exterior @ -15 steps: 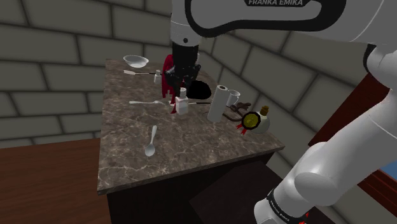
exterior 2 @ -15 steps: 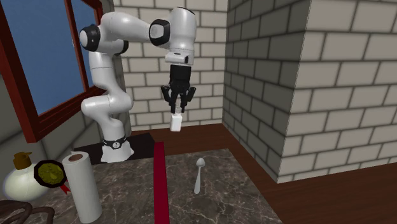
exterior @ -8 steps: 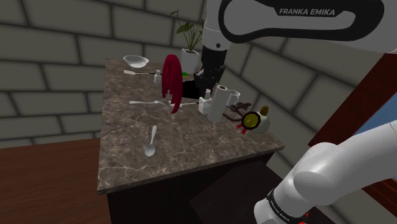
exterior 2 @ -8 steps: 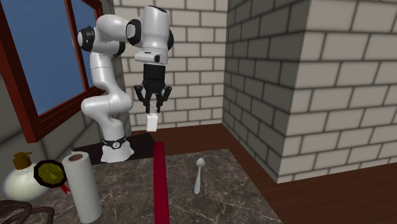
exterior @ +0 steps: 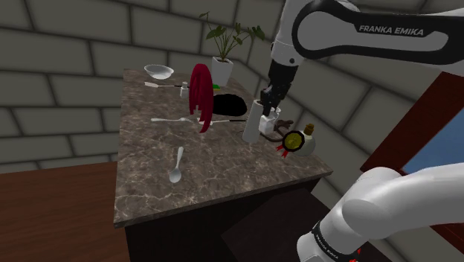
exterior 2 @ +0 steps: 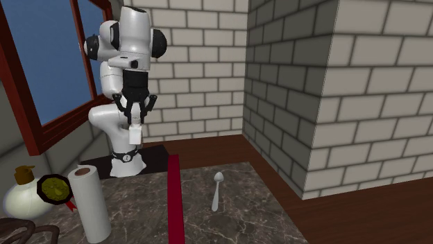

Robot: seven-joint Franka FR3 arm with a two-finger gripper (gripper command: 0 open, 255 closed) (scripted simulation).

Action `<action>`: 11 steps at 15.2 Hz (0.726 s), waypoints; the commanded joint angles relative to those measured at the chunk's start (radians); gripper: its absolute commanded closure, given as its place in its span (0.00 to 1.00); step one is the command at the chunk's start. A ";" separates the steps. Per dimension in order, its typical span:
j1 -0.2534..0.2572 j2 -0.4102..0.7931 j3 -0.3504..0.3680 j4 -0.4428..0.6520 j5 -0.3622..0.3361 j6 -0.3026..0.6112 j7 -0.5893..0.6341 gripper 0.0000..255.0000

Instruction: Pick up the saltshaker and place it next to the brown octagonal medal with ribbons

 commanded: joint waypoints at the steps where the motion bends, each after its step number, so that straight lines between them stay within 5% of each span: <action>1: -0.012 -0.040 -0.040 -0.032 -0.018 -0.005 -0.048 1.00; 11: -0.095 -0.207 -0.247 -0.143 -0.147 -0.033 -0.279 1.00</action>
